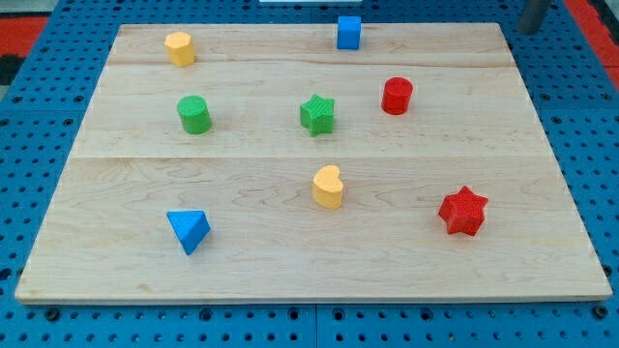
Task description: Move the red circle towards the center
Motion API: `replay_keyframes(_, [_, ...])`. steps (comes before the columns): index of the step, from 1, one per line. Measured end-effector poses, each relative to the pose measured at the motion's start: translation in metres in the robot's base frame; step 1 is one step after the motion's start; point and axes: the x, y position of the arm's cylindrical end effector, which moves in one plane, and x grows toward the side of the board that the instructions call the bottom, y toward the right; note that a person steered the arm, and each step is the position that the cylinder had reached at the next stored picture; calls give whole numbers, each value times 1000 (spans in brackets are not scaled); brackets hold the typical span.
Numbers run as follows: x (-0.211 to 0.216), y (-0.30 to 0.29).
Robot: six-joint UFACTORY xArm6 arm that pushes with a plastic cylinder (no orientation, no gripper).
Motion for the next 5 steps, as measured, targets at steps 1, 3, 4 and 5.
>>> replay_keyframes(1, [0, 0])
replay_keyframes(3, [17, 4])
replay_keyframes(4, [28, -43])
replay_keyframes(5, [57, -101])
